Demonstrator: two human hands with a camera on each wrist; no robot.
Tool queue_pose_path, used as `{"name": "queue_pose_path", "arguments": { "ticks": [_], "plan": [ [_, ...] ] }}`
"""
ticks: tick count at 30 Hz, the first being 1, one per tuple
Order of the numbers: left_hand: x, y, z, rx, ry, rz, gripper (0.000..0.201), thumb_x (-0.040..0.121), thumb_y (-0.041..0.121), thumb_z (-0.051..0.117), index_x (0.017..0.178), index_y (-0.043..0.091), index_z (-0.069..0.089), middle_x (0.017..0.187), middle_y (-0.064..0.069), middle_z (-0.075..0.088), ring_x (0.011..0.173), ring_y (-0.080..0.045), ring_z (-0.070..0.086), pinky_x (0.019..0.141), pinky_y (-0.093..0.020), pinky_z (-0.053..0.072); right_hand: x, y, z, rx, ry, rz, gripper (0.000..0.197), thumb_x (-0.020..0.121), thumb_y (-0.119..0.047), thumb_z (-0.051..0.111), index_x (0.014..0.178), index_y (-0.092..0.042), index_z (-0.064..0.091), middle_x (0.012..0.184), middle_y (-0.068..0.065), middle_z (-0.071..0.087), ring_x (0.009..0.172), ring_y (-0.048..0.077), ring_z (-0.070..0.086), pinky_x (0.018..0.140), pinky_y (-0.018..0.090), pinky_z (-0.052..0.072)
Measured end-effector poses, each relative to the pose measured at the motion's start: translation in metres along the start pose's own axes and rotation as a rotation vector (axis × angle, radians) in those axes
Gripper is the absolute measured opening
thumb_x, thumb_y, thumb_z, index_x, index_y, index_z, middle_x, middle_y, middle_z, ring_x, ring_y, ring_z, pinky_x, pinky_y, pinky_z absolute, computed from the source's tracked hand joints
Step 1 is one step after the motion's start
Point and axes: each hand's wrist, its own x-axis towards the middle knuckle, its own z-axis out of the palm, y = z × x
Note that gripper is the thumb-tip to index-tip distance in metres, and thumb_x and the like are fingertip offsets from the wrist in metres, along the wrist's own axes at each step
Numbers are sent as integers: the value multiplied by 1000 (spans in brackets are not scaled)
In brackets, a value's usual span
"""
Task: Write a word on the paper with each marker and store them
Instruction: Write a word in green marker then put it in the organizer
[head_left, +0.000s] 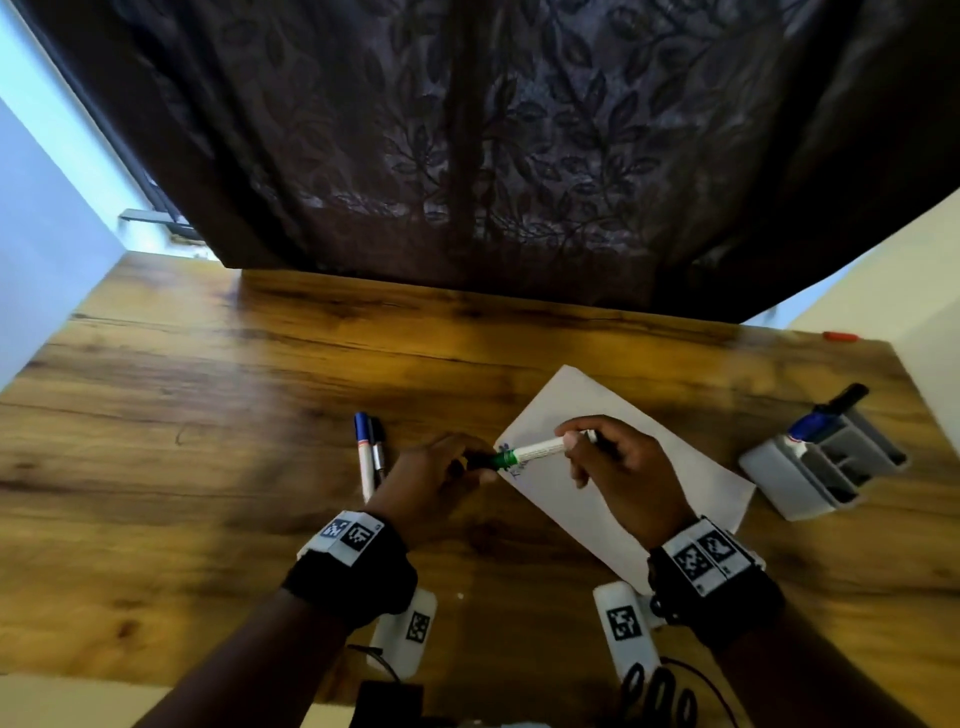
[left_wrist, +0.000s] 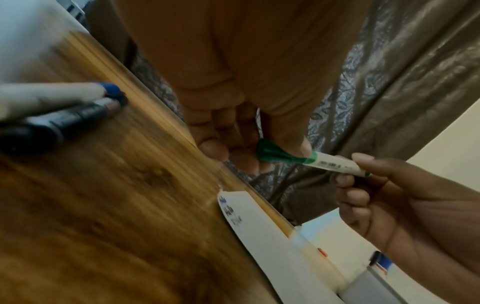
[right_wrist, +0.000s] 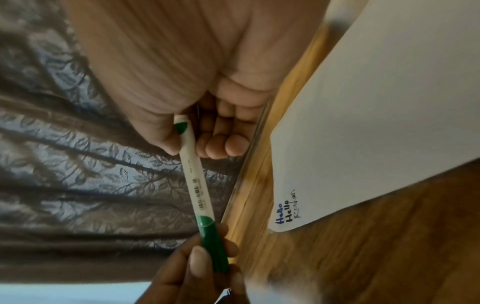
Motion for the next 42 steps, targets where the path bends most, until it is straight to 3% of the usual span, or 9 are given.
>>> {"name": "queue_pose_path", "arguments": {
  "ticks": [5, 10, 14, 17, 21, 28, 31, 33, 42],
  "plan": [
    [7, 25, 31, -74, -20, 54, 22, 93, 18, 60, 114, 17, 65, 96, 13, 61, 83, 8, 58, 70, -3, 40, -17, 9, -13, 216, -55, 65, 12, 95, -22, 62, 96, -18, 72, 71, 6, 65, 61, 19, 57, 60, 30, 50],
    [11, 53, 54, -127, -78, 111, 21, 95, 31, 56, 108, 17, 64, 96, 6, 65, 83, -3, 62, 70, -20, 51, -22, 19, -18, 221, -295, 99, 13, 94, -22, 65, 89, -17, 76, 72, 12, 70, 58, 18, 59, 54, 28, 49],
    [16, 74, 58, -125, -116, 90, 9, 96, 18, 56, 97, 20, 64, 91, 18, 67, 82, 1, 63, 69, -13, 46, -23, 18, -37, 267, -306, 63, 35, 97, -37, 51, 89, -17, 78, 74, 21, 68, 63, 26, 59, 62, 33, 49],
    [19, 92, 55, -183, -244, 16, 27, 96, 4, 50, 89, 30, 57, 79, 36, 62, 75, 15, 58, 66, -3, 41, -20, 17, -54, 104, -417, -26, 35, 97, -46, 47, 94, -31, 78, 74, 11, 70, 66, 20, 61, 67, 27, 51],
    [24, 102, 49, -151, -335, -18, 21, 98, 16, 51, 97, 35, 59, 88, 30, 62, 87, 3, 59, 73, -13, 46, -16, 6, -75, 22, -486, -80, 28, 94, -48, 48, 87, -47, 75, 78, 5, 74, 73, 16, 67, 73, 27, 54],
    [36, 118, 39, 190, -80, 38, 15, 95, 27, 52, 105, 23, 64, 94, 12, 66, 86, 1, 62, 74, -18, 48, -1, 0, -76, 277, -296, 0, 40, 103, -36, 45, 87, -18, 77, 66, 6, 68, 55, 16, 55, 58, 23, 48],
    [25, 69, 0, 341, 216, -202, 18, 90, 20, 62, 109, 18, 66, 99, -4, 70, 88, -16, 64, 74, -25, 45, 16, 7, -116, 839, 82, 319, 41, 101, -25, 47, 66, -13, 65, 49, 2, 56, 36, 11, 39, 42, 23, 33],
    [16, 50, -33, 321, 239, -312, 14, 90, 20, 65, 103, 22, 66, 90, -4, 68, 83, -14, 60, 68, -18, 40, 30, 21, -150, 800, 177, 305, 41, 100, -30, 48, 66, -14, 63, 43, 1, 42, 38, 13, 35, 46, 25, 27],
    [59, 29, 34, 237, 92, -637, 39, 93, 31, 57, 124, 12, 45, 101, -8, 63, 86, -24, 61, 72, -33, 47, 35, 52, -75, 462, -134, 155, 3, 92, -14, 63, 93, -15, 62, 69, 9, 65, 63, 22, 60, 61, 36, 52]
  ]
}}
